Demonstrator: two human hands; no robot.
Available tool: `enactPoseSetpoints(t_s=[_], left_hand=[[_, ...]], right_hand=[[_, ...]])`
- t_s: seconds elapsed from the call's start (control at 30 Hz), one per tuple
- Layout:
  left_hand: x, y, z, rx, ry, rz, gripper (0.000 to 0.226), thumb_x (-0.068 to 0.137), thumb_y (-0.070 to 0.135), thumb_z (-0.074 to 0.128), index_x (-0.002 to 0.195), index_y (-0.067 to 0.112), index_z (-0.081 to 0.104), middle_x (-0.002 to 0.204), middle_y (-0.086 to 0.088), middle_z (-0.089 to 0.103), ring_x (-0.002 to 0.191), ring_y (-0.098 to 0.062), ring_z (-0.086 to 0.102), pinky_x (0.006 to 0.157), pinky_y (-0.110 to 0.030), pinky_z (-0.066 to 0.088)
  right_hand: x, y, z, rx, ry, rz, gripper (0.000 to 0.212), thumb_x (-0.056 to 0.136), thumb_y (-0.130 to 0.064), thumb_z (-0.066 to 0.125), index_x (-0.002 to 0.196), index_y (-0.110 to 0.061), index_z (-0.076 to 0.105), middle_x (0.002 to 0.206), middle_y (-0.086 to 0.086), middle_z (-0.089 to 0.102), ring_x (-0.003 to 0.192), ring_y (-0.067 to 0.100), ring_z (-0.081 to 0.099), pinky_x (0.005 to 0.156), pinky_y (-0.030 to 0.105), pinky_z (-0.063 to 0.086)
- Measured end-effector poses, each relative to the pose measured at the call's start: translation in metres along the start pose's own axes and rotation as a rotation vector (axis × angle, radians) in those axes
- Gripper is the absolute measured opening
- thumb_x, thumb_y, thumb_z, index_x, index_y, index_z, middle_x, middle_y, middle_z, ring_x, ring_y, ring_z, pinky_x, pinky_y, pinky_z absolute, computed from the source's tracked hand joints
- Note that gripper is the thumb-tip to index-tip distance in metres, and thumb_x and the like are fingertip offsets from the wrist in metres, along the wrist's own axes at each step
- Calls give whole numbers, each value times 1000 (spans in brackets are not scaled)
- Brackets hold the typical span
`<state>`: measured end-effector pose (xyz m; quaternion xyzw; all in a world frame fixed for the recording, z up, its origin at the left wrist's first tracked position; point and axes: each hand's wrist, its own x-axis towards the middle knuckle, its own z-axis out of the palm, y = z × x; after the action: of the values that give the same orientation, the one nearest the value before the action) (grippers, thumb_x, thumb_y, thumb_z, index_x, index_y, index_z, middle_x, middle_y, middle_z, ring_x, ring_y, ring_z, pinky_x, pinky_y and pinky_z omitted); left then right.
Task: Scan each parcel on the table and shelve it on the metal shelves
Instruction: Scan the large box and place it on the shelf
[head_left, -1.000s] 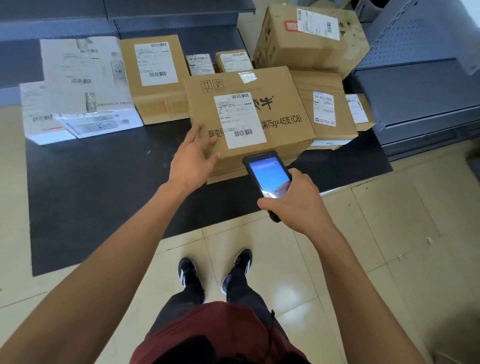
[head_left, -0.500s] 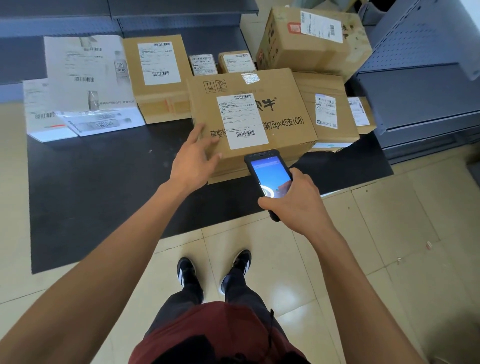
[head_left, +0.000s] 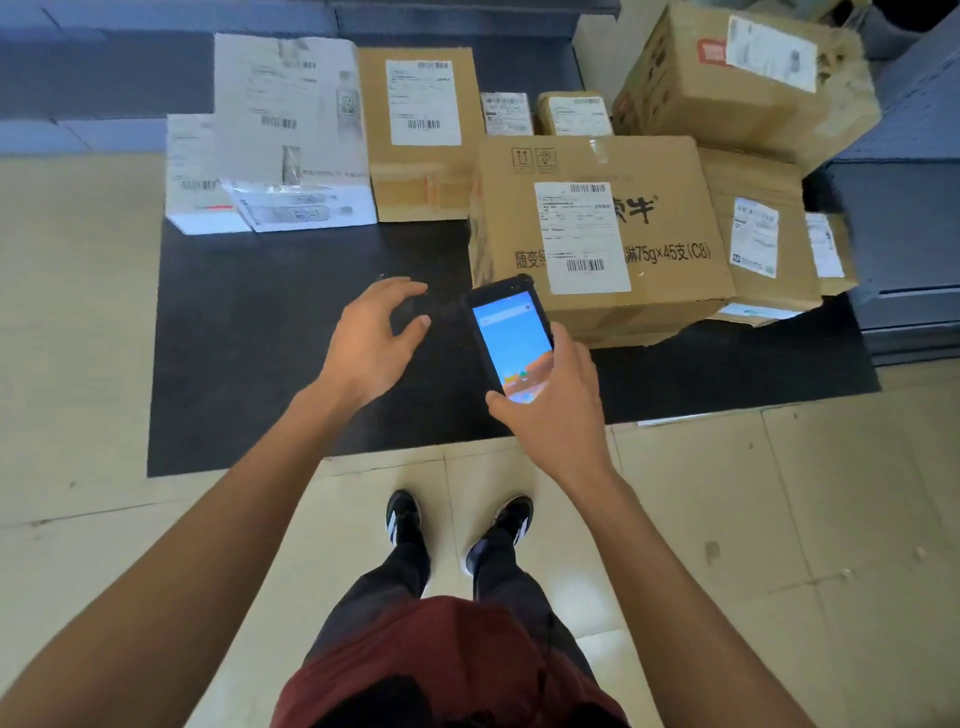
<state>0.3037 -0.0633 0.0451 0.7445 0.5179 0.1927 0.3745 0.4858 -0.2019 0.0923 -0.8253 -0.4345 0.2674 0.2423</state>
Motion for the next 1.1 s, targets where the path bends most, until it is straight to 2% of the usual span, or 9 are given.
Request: enactPoseSetpoints(t_s=[0.2,0.3,0.57,0.83,1.1], left_hand=[[-23,-37,-25,1,24,-142,37,99,27,65,136,27,61,142,6,59,123,-14,58,101,-44,54],[-33,-48,-31,-10,18,-211,37,99,26,65,136,28,62,142,7,59,123,-14,57,102,-44,53],[-55,-69,-31,-37,-42,-299,36,100,28,65,135,28,62,141,8,59,123,-11,56,105,-41,51],[-63,-83,-30,-64,-97,-329,37,99,26,66,135,27,63,138,11,60,123,-10,56,105,-41,50],[-58,-85,-26,-78,-114,-355,36,99,27,65,135,28,64,137,11,61,123,-9,56,106,-39,48]], right_hand=[[3,-13,67,66,-38,-6,96,72,-38,86,149,-21,31,127,-4,47,120,12,42,96,37,51],[8,-10,101,83,-50,34,100,73,-37,88,152,-22,28,134,-2,45,124,12,41,99,36,51],[35,13,174,-130,-79,113,102,72,-38,87,152,-17,28,144,7,45,132,26,41,102,45,44],[42,21,207,-132,-60,159,101,72,-35,87,153,-16,29,144,9,43,132,28,41,102,46,40],[54,25,209,-138,-39,141,97,72,-31,87,151,-13,33,145,10,40,130,28,41,102,44,41]])
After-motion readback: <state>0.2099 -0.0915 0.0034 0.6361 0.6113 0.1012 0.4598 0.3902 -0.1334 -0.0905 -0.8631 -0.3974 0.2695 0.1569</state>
